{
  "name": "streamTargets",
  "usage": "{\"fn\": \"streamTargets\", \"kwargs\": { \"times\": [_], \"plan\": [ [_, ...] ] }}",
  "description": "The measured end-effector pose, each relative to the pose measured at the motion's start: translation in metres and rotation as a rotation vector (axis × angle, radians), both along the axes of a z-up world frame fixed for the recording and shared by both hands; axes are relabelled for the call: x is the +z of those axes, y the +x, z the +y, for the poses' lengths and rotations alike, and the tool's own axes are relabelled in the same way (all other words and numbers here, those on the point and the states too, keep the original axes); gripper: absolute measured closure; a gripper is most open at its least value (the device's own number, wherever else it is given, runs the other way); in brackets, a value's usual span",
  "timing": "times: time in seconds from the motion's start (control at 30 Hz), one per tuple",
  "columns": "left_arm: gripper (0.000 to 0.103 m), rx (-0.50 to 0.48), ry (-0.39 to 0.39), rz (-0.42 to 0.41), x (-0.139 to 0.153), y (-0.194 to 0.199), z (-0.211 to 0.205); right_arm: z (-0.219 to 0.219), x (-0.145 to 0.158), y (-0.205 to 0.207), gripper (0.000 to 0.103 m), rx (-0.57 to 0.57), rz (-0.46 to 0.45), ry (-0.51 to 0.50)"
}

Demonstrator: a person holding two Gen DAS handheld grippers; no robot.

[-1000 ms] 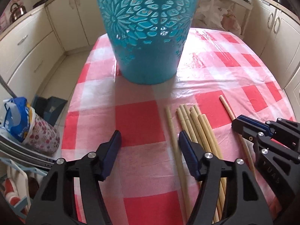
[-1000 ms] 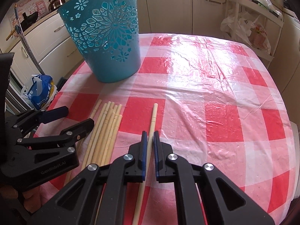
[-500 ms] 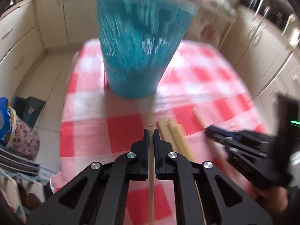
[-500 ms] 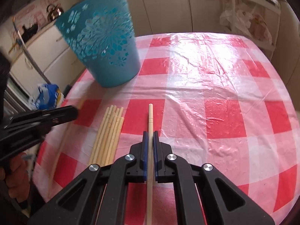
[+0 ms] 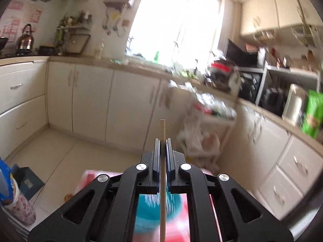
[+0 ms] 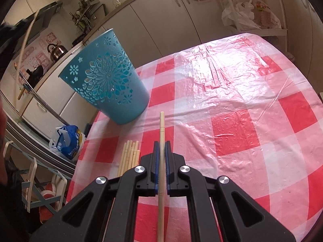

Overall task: Organize utensils
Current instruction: 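Lift the chopstick with the right gripper over the teal bin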

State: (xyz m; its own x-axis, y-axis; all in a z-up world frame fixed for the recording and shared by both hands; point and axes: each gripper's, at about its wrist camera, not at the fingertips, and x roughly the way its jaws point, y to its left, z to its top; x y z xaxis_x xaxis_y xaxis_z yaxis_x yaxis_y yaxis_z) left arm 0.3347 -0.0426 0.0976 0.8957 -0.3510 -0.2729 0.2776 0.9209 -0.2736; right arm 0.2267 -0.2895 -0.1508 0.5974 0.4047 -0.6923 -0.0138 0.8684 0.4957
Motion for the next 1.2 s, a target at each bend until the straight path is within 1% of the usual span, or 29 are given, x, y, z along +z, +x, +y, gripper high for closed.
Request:
{"fn": "streamTargets", "kwargs": {
  "times": [0.1, 0.2, 0.3, 0.4, 0.47, 0.67, 0.73, 0.77, 0.8, 0.83, 0.9, 0.97, 1.1, 1.2],
  "plan": [
    [0.098, 0.06, -0.023, -0.04, 0.005, 0.029, 0.001, -0.002, 0.001, 0.0, 0.097, -0.008, -0.006, 0.015],
    [0.098, 0.108, -0.036, -0.047, -0.007, 0.057, -0.002, -0.004, 0.003, 0.0, 0.097, -0.015, -0.018, 0.014],
    [0.098, 0.154, -0.014, -0.03, -0.025, 0.083, -0.008, -0.003, 0.004, -0.001, 0.097, -0.013, -0.026, 0.008],
    [0.098, 0.167, 0.006, 0.017, -0.044, 0.099, -0.01, -0.003, 0.004, -0.001, 0.097, -0.013, -0.029, 0.006],
    [0.098, 0.179, 0.046, 0.036, -0.057, 0.097, -0.012, -0.003, 0.004, -0.001, 0.097, -0.016, -0.03, 0.007],
    [0.097, 0.155, 0.195, 0.123, -0.09, 0.085, -0.023, -0.006, 0.005, -0.002, 0.097, -0.03, -0.041, 0.003],
    [0.093, 0.144, 0.224, 0.162, -0.099, 0.081, -0.023, -0.006, 0.007, -0.004, 0.097, -0.033, -0.051, 0.001],
    [0.088, 0.137, 0.236, 0.183, -0.103, 0.078, -0.021, -0.007, 0.009, -0.004, 0.097, -0.034, -0.058, 0.002],
    [0.079, 0.137, 0.244, 0.19, -0.104, 0.073, -0.019, -0.007, 0.01, -0.005, 0.097, -0.036, -0.064, 0.003],
    [0.074, 0.139, 0.257, 0.201, -0.107, 0.068, -0.017, -0.007, 0.012, -0.006, 0.097, -0.038, -0.078, 0.006],
    [0.054, 0.158, 0.265, 0.2, -0.109, 0.051, -0.006, -0.009, 0.02, -0.008, 0.097, -0.044, -0.115, 0.024],
    [0.047, 0.184, 0.254, 0.183, -0.11, 0.03, 0.006, -0.01, 0.032, -0.01, 0.097, -0.052, -0.156, 0.034],
    [0.035, 0.231, 0.21, 0.165, -0.116, -0.014, 0.035, -0.004, 0.072, -0.005, 0.097, -0.057, -0.276, 0.08],
    [0.032, 0.248, 0.142, 0.205, -0.131, -0.043, 0.059, 0.007, 0.103, 0.011, 0.097, -0.057, -0.351, 0.111]
  ]
}}
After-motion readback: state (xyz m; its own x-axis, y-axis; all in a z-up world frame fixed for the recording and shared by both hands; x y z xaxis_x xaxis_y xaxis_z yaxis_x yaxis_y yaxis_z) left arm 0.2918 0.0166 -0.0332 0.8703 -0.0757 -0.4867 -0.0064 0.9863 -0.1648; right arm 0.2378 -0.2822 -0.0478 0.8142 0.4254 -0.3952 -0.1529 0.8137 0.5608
